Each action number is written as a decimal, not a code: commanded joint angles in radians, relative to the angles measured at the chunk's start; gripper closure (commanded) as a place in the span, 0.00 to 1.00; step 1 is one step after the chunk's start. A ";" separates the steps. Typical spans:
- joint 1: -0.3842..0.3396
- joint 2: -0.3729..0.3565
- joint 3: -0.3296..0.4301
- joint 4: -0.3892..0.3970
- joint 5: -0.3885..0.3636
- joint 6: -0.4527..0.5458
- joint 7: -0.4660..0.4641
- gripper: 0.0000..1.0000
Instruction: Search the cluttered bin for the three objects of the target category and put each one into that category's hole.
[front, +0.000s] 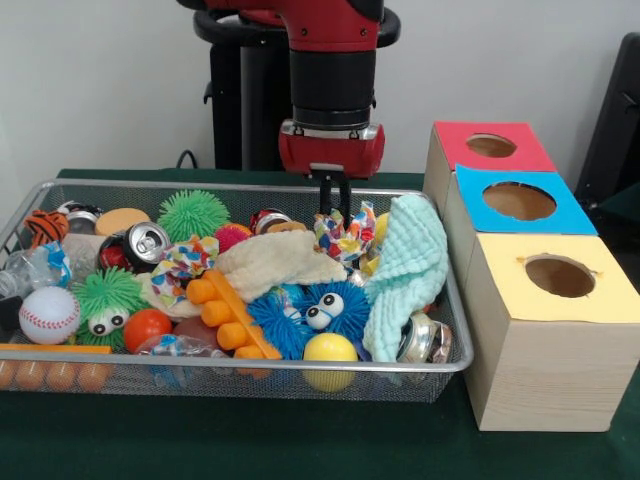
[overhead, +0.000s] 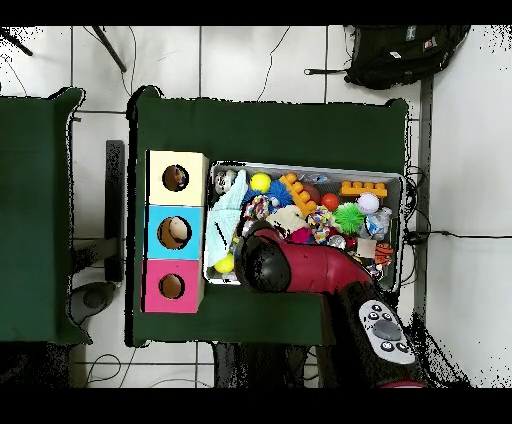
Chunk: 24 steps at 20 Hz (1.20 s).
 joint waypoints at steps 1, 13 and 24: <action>-0.006 -0.036 0.070 -0.009 0.025 0.115 0.050 1.00; -0.013 -0.123 0.100 0.034 0.071 0.190 0.057 1.00; 0.016 -0.167 0.093 0.047 0.126 0.208 0.095 1.00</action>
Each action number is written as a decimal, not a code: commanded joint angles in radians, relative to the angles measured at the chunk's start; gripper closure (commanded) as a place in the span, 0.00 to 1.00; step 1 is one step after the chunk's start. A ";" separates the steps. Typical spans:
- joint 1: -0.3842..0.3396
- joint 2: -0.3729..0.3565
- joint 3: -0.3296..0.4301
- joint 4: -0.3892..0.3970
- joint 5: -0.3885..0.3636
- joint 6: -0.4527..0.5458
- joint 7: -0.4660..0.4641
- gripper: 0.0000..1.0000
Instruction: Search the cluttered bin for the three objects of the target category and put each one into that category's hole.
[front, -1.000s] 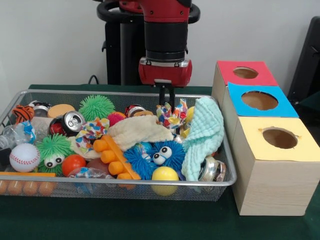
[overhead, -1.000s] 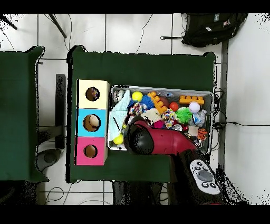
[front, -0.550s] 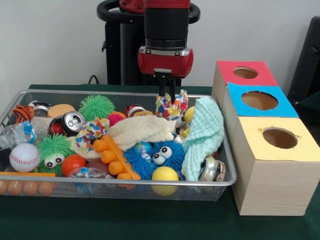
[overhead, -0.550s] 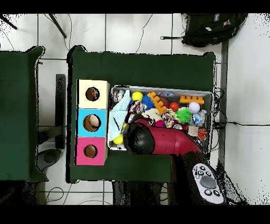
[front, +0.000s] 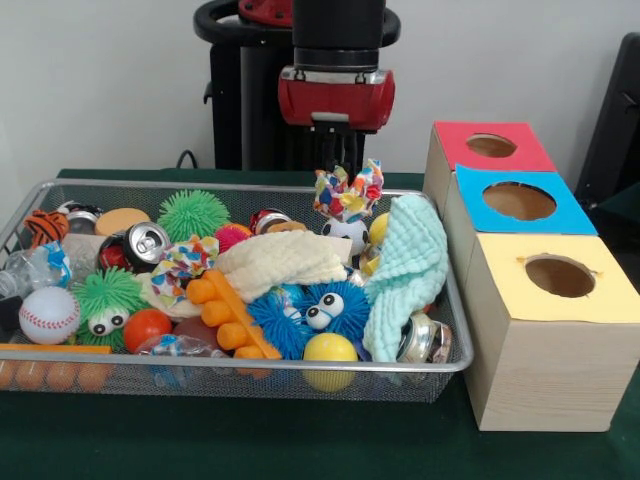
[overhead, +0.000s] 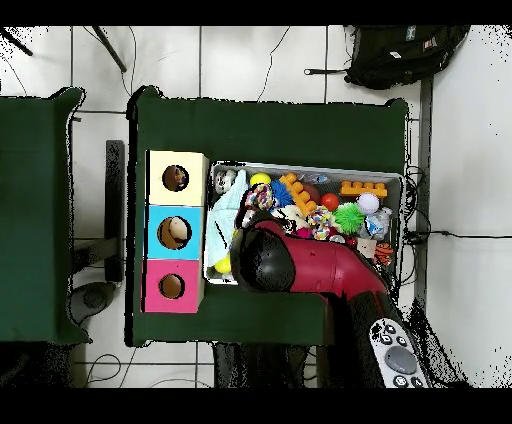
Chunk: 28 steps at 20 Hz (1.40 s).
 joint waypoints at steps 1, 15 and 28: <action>0.021 -0.036 0.076 0.043 0.074 0.127 0.102 1.00; 0.074 -0.033 0.055 0.049 0.144 0.115 0.126 1.00; 0.149 -0.038 -0.006 -0.014 0.195 0.180 0.147 1.00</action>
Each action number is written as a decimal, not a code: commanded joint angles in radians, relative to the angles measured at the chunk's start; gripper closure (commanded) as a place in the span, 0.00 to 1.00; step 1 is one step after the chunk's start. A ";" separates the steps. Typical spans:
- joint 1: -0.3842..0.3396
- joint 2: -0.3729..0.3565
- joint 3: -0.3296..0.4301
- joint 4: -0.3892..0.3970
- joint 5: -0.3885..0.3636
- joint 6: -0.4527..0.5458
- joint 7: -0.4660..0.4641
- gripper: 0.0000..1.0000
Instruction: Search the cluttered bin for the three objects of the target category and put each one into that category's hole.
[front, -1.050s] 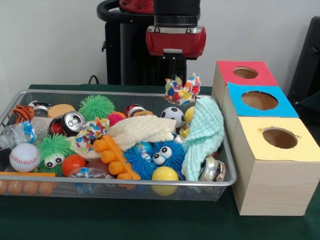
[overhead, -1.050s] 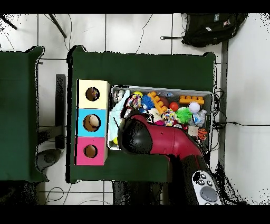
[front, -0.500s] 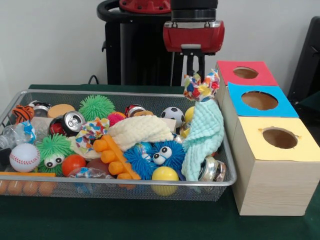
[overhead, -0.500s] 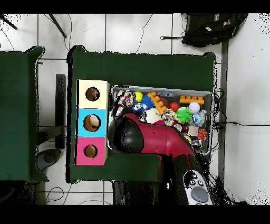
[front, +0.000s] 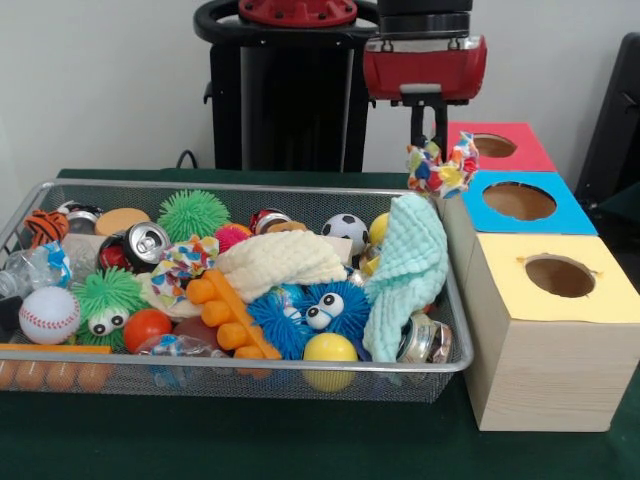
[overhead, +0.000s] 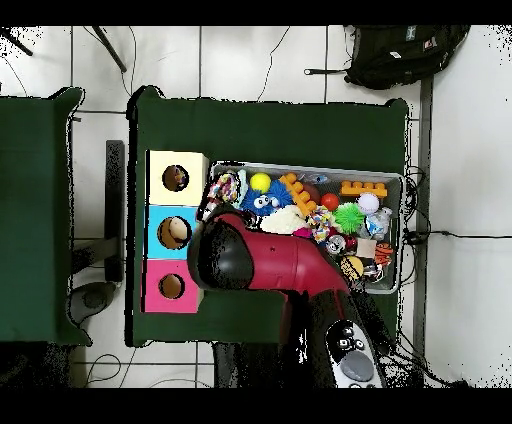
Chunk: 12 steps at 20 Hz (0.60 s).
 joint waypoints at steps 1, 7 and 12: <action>0.040 0.009 -0.012 -0.021 0.058 0.154 0.156 1.00; 0.075 0.031 -0.047 -0.060 0.077 0.170 0.167 1.00; 0.073 0.078 -0.074 -0.133 0.091 0.205 0.171 1.00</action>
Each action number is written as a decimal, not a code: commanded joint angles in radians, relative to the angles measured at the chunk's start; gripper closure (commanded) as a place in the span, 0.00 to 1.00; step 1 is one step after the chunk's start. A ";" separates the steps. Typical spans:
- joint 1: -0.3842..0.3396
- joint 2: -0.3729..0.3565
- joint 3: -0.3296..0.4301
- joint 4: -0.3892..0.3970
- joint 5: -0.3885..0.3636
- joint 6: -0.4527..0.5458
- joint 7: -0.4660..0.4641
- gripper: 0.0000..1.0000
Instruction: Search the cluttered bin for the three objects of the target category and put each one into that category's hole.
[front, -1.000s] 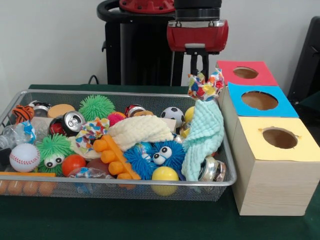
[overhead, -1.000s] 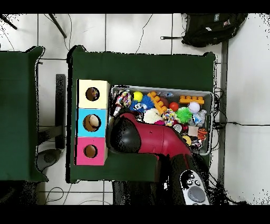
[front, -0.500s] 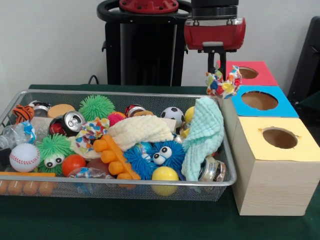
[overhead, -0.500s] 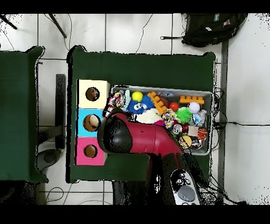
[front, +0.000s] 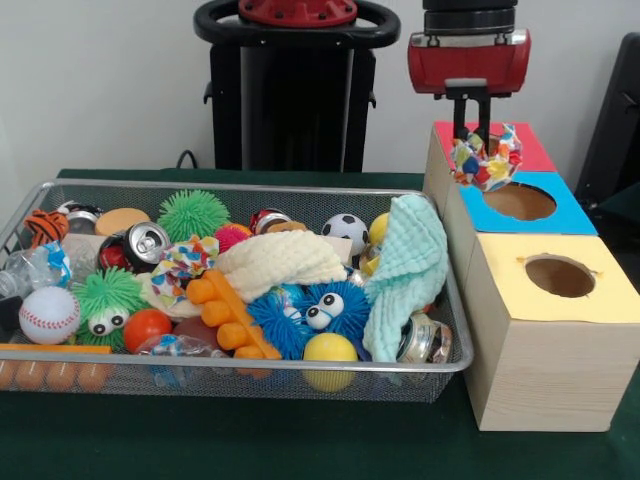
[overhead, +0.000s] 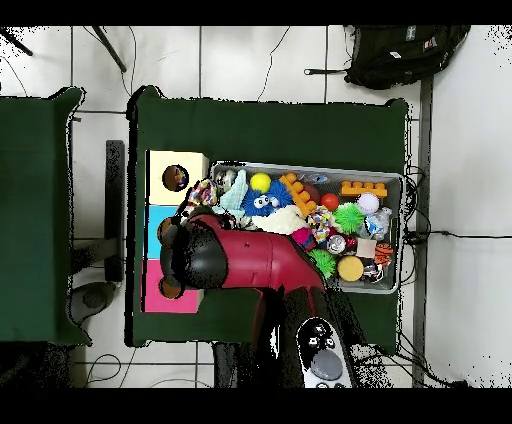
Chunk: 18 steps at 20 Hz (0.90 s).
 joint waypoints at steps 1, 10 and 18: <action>-0.010 0.094 -0.052 -0.127 0.063 0.139 0.180 1.00; 0.053 0.245 -0.143 -0.333 0.088 0.168 0.224 1.00; 0.147 0.335 -0.184 -0.456 0.153 0.230 0.268 1.00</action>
